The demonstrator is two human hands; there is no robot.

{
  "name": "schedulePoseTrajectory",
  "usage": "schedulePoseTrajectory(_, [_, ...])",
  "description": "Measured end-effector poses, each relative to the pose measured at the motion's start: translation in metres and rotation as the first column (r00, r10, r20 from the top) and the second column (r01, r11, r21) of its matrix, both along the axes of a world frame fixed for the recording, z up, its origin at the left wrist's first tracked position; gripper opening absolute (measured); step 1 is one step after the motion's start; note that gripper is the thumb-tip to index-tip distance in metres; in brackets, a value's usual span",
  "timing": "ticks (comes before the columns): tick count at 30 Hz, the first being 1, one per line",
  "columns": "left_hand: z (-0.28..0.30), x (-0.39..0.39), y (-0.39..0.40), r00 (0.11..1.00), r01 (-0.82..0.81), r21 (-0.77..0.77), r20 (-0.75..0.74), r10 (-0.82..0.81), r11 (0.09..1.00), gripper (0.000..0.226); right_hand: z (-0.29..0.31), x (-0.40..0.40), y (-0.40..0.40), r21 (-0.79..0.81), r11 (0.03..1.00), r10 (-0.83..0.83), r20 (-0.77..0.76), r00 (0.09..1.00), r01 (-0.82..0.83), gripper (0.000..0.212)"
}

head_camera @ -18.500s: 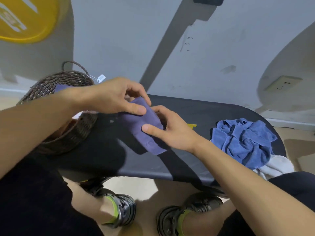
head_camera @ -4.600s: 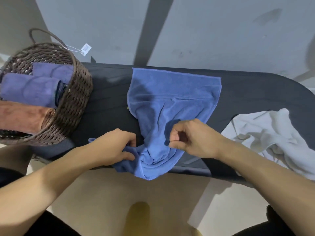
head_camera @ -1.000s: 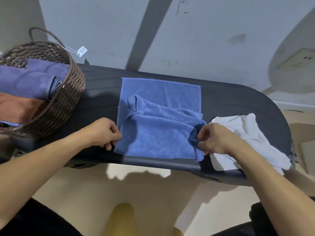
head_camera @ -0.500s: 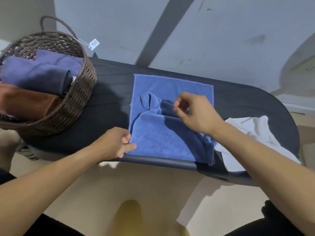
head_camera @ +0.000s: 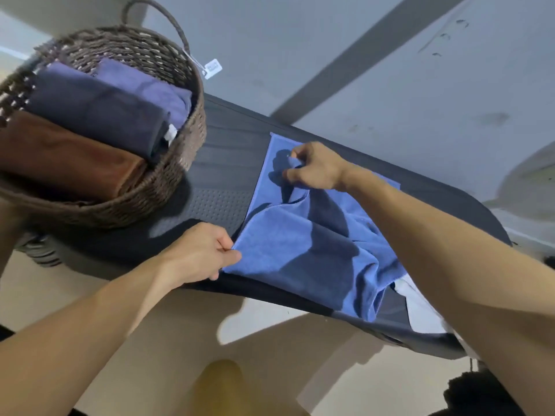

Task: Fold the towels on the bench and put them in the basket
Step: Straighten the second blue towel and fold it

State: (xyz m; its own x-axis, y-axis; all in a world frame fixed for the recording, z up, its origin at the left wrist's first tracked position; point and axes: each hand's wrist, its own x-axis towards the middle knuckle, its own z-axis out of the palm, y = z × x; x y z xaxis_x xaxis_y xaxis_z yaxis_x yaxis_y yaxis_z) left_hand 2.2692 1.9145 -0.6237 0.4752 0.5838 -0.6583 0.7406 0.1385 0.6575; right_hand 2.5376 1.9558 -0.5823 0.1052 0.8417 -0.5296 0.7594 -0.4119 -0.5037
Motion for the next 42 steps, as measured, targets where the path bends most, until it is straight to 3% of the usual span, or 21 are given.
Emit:
schedulePoseTrajectory(3, [-0.003, -0.002, 0.001, 1.0, -0.017, 0.028, -0.001, 0.017, 0.999, 0.016, 0.007, 0.009, 0.014, -0.075, 0.98, -0.197, -0.264, 0.944, 0.183, 0.008])
schedulePoseTrajectory(7, [-0.002, -0.002, 0.0, 0.999, -0.025, 0.063, -0.027, 0.027, 0.998, 0.018, 0.005, 0.021, 0.026, -0.141, 0.945, -0.325, -0.307, 0.895, 0.295, 0.034])
schedulePoseTrajectory(10, [0.003, -0.006, -0.003, 1.0, 0.006, 0.065, -0.024, -0.005, 0.998, 0.02, 0.001, 0.027, 0.032, -0.143, 0.929, -0.371, -0.405, 0.836, 0.343, 0.019])
schedulePoseTrajectory(12, [0.008, -0.007, -0.003, 0.998, 0.046, 0.095, -0.05, -0.041, 0.994, 0.021, -0.006, 0.026, 0.036, -0.015, 0.926, -0.359, -0.344, 0.868, 0.377, 0.009])
schedulePoseTrajectory(15, [0.013, -0.008, -0.006, 0.984, 0.139, 0.186, -0.137, -0.114, 0.973, 0.03, -0.019, 0.021, 0.043, 0.135, 0.915, -0.344, -0.225, 0.912, 0.379, 0.015])
schedulePoseTrajectory(19, [0.015, -0.01, -0.009, 0.972, 0.2, 0.145, -0.152, -0.178, 0.969, 0.028, -0.032, 0.015, 0.05, 0.192, 0.926, -0.307, -0.12, 0.944, 0.326, 0.011])
schedulePoseTrajectory(22, [0.016, -0.013, -0.01, 0.975, 0.18, 0.131, -0.154, -0.159, 0.975, 0.026, -0.036, 0.012, 0.057, 0.231, 0.936, -0.265, -0.032, 0.964, 0.265, 0.017])
schedulePoseTrajectory(27, [0.018, -0.017, -0.012, 0.973, 0.158, 0.137, -0.192, -0.13, 0.978, 0.027, -0.035, 0.004, 0.066, 0.215, 0.962, -0.201, 0.137, 0.97, 0.169, 0.011])
schedulePoseTrajectory(31, [0.018, -0.016, -0.014, 0.974, 0.135, 0.135, -0.2, -0.106, 0.982, 0.027, -0.039, -0.002, 0.069, 0.248, 0.95, -0.243, 0.206, 0.948, 0.189, 0.009])
schedulePoseTrajectory(34, [0.02, -0.016, -0.014, 0.979, 0.115, 0.124, -0.181, -0.091, 0.986, 0.031, -0.039, 0.001, 0.068, 0.269, 0.94, -0.263, 0.17, 0.95, 0.212, 0.011])
schedulePoseTrajectory(37, [0.024, -0.02, -0.014, 0.994, -0.004, 0.094, -0.106, 0.014, 0.996, 0.03, -0.042, -0.004, 0.06, 0.338, 0.927, -0.224, 0.159, 0.961, 0.16, 0.01])
schedulePoseTrajectory(42, [0.023, -0.027, -0.016, 0.951, -0.307, -0.046, 0.01, 0.308, 0.95, 0.028, -0.05, -0.011, 0.055, 0.381, 0.924, -0.106, 0.284, 0.953, -0.011, 0.019])
